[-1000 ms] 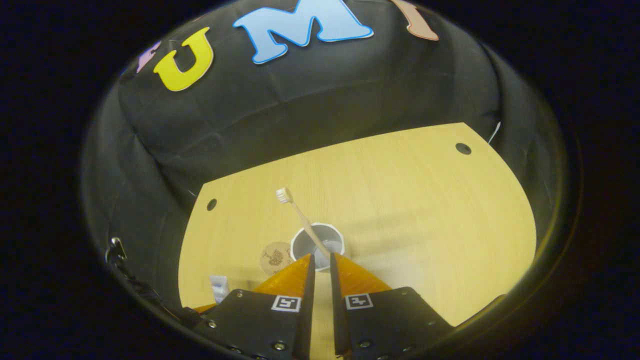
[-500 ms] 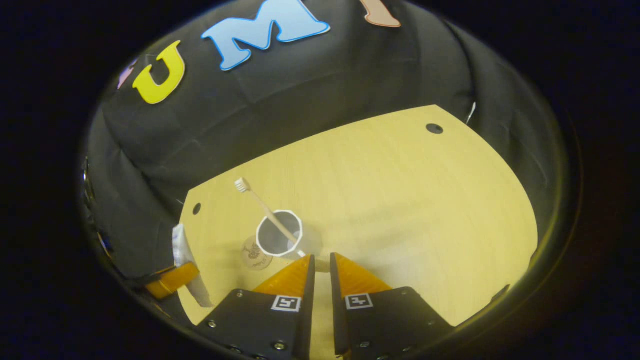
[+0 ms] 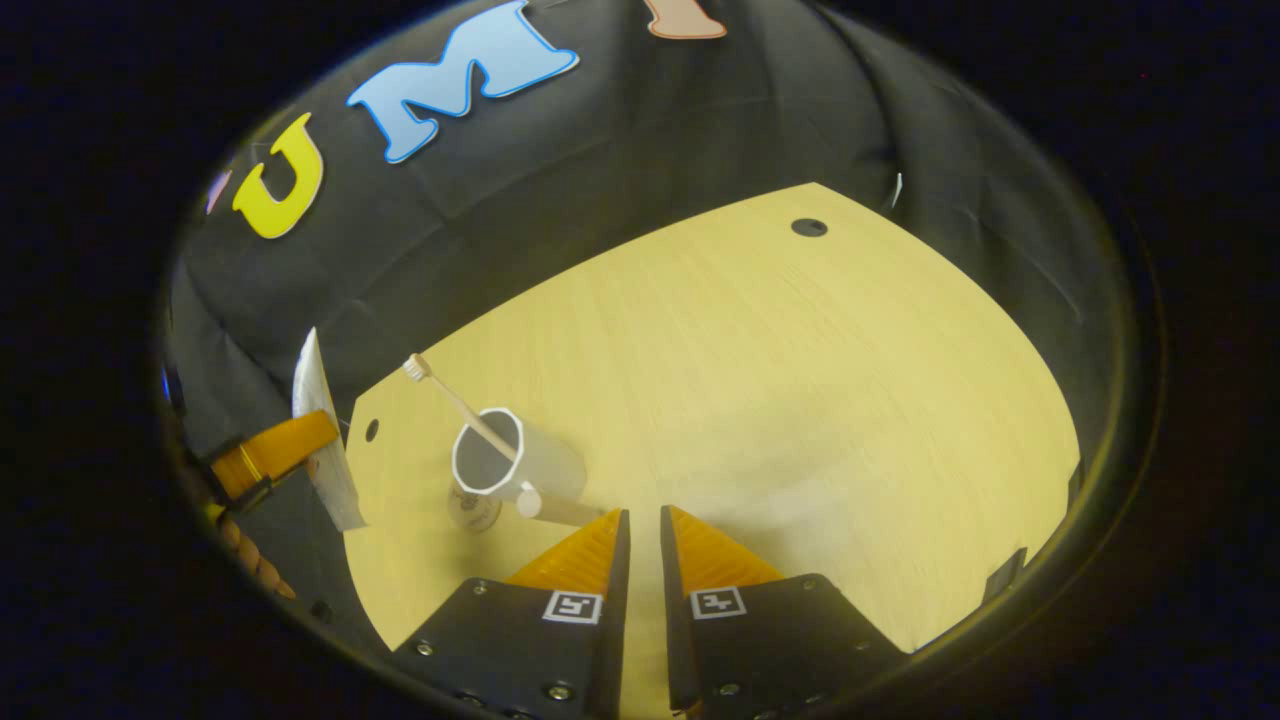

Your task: Put the toothbrush and toothpaste on the desktop into the cup, then pick up the cup and place it on the coaster on the desktop.

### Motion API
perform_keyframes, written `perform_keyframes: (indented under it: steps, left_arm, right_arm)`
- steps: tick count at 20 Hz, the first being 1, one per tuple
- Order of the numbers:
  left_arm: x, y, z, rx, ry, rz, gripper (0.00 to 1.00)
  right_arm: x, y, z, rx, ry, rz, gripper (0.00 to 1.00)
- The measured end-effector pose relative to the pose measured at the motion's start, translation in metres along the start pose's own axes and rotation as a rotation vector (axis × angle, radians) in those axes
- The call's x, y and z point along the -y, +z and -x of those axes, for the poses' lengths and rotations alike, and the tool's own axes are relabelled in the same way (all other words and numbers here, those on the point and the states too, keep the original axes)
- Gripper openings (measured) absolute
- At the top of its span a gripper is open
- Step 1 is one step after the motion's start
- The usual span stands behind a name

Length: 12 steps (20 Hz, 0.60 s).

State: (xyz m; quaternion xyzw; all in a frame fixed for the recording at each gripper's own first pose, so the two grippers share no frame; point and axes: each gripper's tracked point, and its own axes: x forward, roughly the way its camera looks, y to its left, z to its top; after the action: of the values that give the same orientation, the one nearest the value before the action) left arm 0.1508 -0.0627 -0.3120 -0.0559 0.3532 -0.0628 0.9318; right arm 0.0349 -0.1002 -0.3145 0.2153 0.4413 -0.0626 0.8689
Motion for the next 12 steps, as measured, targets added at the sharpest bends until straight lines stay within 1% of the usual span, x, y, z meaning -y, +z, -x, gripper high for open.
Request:
perform_keyframes:
  steps: [4, 8, 12]
  left_arm:
    - [0.029, 0.013, -0.011, 0.049, -0.037, -0.011, 0.18]
    - [0.049, 0.020, -0.026, 0.090, -0.066, 0.030, 0.18]
    - [0.058, 0.020, -0.043, 0.115, -0.068, 0.057, 0.18]
  right_arm:
    - [0.028, -0.008, 0.000, -0.005, -0.011, -0.047, 0.18]
    - [0.055, -0.014, 0.003, -0.004, -0.015, -0.094, 0.18]
    - [0.079, -0.024, 0.005, -0.007, -0.016, -0.141, 0.18]
